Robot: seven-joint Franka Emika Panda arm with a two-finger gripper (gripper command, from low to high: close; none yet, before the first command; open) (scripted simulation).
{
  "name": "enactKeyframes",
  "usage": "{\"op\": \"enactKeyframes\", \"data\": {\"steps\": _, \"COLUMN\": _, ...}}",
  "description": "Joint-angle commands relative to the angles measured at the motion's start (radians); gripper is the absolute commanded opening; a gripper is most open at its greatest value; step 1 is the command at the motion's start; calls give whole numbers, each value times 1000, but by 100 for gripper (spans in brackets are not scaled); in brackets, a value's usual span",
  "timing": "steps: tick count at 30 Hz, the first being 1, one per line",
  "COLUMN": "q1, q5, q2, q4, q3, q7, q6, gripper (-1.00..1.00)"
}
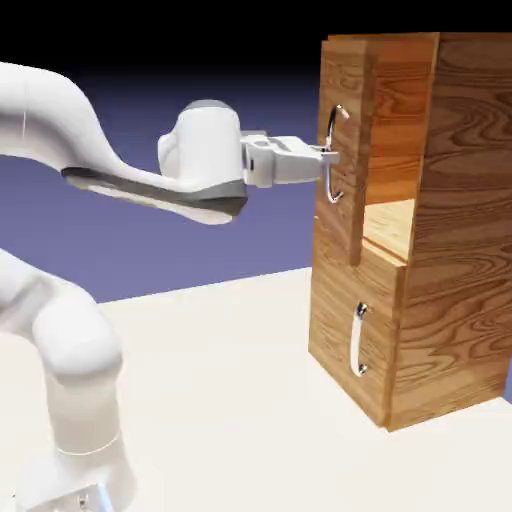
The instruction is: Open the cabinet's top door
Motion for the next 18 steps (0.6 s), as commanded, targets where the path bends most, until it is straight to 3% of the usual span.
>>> {"op": "enactKeyframes", "data": {"steps": 1, "q1": -8, "q5": 45, "q2": -15, "q4": -14, "q3": 21, "q7": -26, "q6": -19, "gripper": -100}}
{"op": "enactKeyframes", "data": {"steps": 9, "q1": -28, "q5": 392, "q2": -126, "q4": -97, "q3": 206, "q7": -206, "q6": -224, "gripper": -100}}
{"op": "enactKeyframes", "data": {"steps": 18, "q1": -5, "q5": 756, "q2": -147, "q4": -69, "q3": 480, "q7": -312, "q6": -597, "gripper": -100}}
